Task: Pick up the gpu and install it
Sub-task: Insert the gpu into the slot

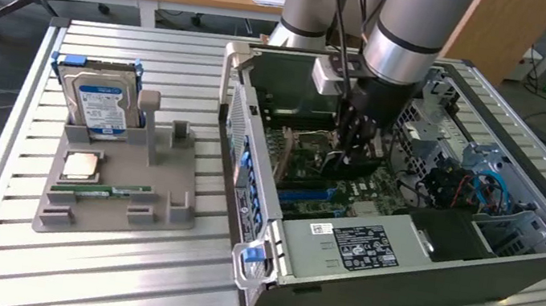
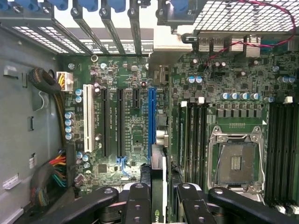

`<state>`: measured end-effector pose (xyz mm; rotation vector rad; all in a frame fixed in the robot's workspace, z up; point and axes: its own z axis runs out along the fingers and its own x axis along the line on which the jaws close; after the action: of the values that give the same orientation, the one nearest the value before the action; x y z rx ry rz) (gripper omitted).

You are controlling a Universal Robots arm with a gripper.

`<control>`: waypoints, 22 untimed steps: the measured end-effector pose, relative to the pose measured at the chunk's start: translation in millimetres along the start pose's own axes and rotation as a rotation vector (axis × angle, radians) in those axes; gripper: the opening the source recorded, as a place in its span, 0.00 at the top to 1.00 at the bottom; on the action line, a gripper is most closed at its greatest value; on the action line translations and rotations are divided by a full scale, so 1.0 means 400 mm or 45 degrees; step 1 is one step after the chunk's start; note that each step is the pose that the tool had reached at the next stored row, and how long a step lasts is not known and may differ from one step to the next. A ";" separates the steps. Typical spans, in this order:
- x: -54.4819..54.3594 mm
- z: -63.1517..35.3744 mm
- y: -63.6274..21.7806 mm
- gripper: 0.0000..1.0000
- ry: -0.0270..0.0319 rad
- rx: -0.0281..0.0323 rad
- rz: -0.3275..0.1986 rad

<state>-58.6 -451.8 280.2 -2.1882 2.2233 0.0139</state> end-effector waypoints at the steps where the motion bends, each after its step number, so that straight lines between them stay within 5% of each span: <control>1: 0.003 0.001 0.001 0.74 -0.0001 0.0004 0.000; 7: 0.012 0.024 0.019 0.74 -0.0003 0.0037 -0.002; 22: 0.018 0.034 0.033 0.74 -0.0002 0.0045 -0.004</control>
<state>-71.9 -458.7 266.4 -2.1902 2.2177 0.0102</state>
